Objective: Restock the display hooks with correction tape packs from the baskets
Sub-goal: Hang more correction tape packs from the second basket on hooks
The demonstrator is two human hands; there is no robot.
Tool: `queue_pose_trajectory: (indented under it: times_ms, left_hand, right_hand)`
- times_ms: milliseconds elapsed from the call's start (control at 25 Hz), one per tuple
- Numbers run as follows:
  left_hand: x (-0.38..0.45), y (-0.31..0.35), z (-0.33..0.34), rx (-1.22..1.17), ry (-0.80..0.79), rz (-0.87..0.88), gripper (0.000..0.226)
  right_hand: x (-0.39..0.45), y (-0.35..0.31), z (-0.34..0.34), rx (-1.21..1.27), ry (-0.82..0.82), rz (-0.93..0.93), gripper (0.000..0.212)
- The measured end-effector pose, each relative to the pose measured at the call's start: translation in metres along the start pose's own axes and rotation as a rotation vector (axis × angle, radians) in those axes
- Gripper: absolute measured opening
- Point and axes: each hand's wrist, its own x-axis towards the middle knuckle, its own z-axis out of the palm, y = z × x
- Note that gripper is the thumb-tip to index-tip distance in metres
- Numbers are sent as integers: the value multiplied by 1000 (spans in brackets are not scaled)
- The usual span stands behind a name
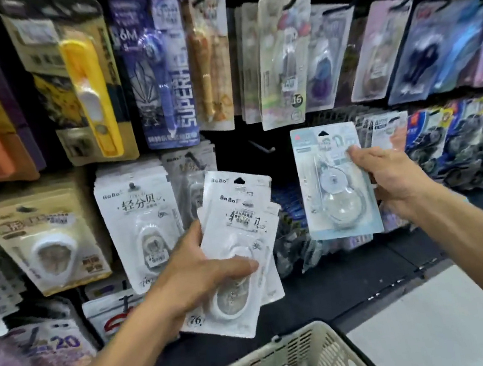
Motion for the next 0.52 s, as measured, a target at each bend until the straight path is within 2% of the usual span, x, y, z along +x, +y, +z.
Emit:
queue_pose_trajectory:
  times_ms: [160,240,320,440,520]
  left_hand:
    - [0,16,-1,-61,-26,33,75]
    - [0,16,1,-97,-39,47,72]
    - [2,19,2,-142,-75,64,69]
    - [7,20,4,-160,-72,75,70]
    - [9,19,5,-165,-43,93,68]
  right_hand:
    - [30,16,-24,-41,217,29,21]
    - [34,17,-26,-83,271,-4,24]
    - [37,14,-27,-106,221,-12,28]
    - [33,5,-38,-193,-14,28,26]
    - [32,0,-42,-94,-80,4,30]
